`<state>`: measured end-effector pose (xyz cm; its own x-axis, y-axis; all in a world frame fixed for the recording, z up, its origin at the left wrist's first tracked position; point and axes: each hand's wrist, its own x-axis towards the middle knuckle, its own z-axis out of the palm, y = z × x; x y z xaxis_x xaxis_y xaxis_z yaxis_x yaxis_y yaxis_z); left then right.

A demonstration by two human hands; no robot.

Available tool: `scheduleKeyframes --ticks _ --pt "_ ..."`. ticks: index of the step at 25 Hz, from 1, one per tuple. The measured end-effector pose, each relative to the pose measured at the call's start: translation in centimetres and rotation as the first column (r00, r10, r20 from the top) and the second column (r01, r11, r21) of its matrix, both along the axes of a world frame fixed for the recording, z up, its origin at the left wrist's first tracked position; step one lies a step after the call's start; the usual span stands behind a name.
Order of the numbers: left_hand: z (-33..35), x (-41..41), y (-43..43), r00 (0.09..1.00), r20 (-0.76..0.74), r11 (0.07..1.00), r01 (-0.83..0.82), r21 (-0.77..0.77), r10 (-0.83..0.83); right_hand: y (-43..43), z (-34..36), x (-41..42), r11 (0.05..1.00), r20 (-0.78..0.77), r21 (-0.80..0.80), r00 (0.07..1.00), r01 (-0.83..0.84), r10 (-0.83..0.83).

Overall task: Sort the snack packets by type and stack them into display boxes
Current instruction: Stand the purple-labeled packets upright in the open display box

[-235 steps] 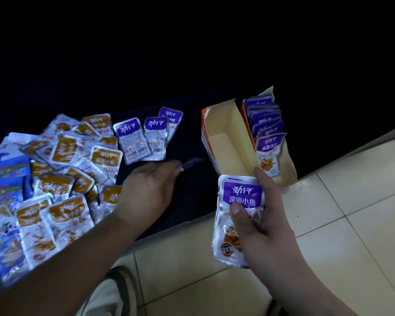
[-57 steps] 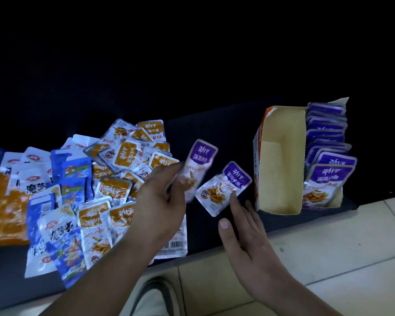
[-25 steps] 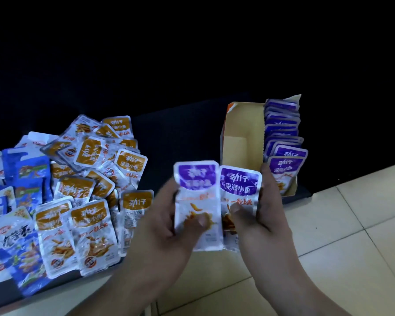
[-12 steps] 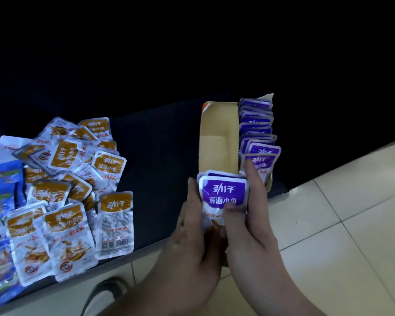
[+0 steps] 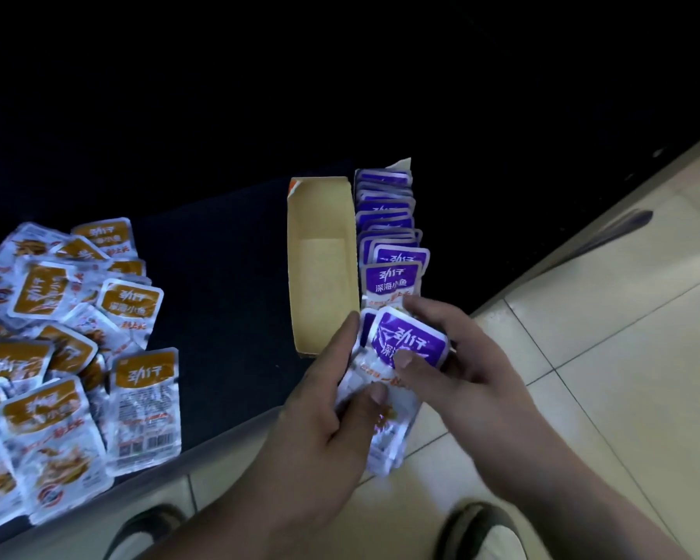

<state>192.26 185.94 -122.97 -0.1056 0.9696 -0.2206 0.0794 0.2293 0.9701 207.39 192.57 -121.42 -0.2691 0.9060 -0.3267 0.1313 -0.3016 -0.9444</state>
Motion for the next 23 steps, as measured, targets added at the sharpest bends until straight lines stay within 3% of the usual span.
scheduleKeyframes --ticks 3,5,10,12,13,15,18,23 --pt "0.1 0.0 0.3 0.988 0.084 0.991 0.130 -0.011 -0.128 1.2 1.2 2.0 0.983 -0.015 -0.050 0.984 -0.178 0.178" --pt "0.1 0.3 0.9 0.990 0.085 0.993 0.116 0.002 -0.115 1.4 1.6 2.3 0.973 0.079 0.007 0.970 -0.231 0.230" --pt "-1.1 1.0 4.0 0.999 0.013 0.989 0.035 0.142 -0.037 2.9 2.6 2.8 0.965 0.155 0.189 0.976 -0.180 0.152" --pt "-2.4 0.0 5.2 0.953 -0.291 0.951 0.010 0.308 0.085 3.3 2.5 3.2 0.945 0.225 0.293 0.971 -0.142 0.077" --pt "-3.4 -0.8 5.6 0.847 -0.509 0.926 0.055 0.373 0.154 3.4 2.4 3.2 0.933 0.272 0.340 0.962 -0.116 0.020" --pt "-5.2 -2.0 6.0 0.639 -0.754 0.924 0.179 0.338 0.151 3.3 2.2 2.9 0.909 0.317 0.413 0.945 -0.066 -0.076" --pt "-7.6 -2.4 5.2 0.557 -0.830 0.933 0.298 0.201 0.001 3.7 1.7 1.9 0.852 0.363 0.514 0.925 -0.100 -0.110" --pt "-8.4 -4.7 4.4 0.557 -0.830 0.941 0.264 0.213 0.031 4.9 -0.5 -0.4 0.787 0.423 0.562 0.906 -0.253 -0.010"
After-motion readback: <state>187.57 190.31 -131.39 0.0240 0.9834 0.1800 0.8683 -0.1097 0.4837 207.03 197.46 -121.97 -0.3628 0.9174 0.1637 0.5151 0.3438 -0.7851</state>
